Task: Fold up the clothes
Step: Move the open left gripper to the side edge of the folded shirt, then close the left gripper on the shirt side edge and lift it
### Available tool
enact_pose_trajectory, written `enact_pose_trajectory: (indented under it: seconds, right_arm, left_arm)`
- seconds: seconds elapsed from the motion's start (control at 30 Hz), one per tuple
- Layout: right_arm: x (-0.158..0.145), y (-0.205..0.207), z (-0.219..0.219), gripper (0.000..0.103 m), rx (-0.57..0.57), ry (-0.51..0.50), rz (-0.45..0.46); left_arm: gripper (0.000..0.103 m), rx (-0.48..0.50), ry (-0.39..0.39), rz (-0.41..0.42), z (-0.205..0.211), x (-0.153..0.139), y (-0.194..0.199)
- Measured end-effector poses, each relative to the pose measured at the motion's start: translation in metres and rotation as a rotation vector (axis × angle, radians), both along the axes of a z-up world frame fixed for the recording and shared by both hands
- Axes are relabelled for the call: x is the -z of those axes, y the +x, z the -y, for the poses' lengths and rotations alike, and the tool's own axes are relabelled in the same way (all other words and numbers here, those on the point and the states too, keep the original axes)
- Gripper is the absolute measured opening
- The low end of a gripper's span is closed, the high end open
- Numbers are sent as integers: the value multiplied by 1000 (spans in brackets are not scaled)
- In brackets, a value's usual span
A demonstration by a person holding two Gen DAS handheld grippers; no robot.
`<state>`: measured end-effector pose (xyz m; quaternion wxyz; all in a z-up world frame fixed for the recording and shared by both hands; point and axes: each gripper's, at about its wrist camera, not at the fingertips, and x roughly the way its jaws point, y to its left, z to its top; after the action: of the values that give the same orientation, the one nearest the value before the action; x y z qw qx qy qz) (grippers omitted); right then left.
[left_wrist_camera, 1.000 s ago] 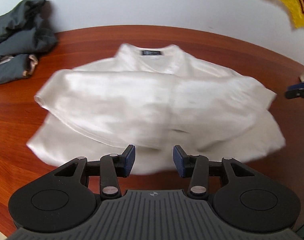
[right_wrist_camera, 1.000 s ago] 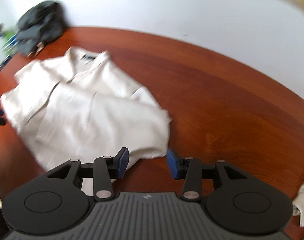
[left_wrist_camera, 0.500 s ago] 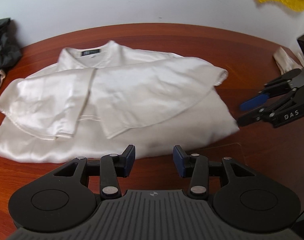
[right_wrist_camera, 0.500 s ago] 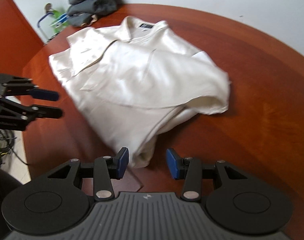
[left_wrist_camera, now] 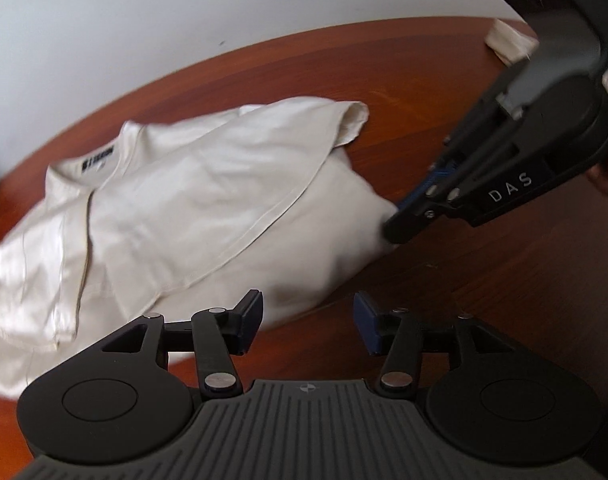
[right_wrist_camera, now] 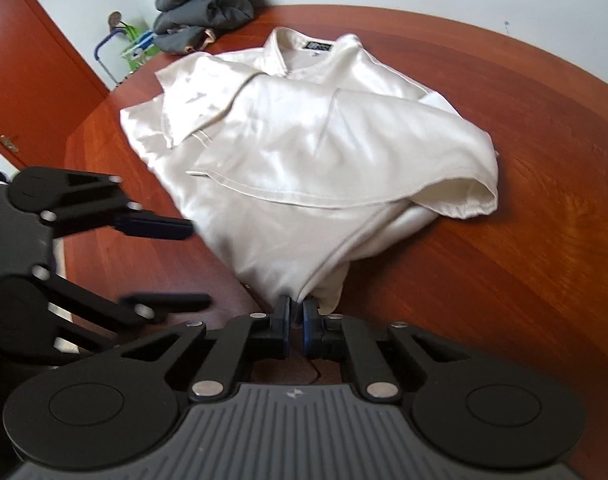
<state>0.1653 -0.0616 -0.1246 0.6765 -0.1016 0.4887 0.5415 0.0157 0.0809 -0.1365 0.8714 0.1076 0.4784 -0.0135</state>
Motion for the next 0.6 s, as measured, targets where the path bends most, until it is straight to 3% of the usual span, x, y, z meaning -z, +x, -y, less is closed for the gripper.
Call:
enact_pose_trajectory:
  seconds: [0.3,0.37,0.4,0.53,0.6]
  right_arm:
    - [-34,0,0,6,-14,85,1]
    - [-38,0,0,6,-13,90,5]
    - [-40,1,0,6,-11,88,9]
    - [-44,1,4,9,-11,91,24]
    - [-48,-1,7,18,-7,92,52]
  left_arm:
    - [52,167,164,87,34,12,18]
    - [31,199,213,111,36,15,19]
    - [12,203,230,115,36,17,20]
    - [8,193,211,132,24,15,18]
    - [8,189,204,145,19,10,13]
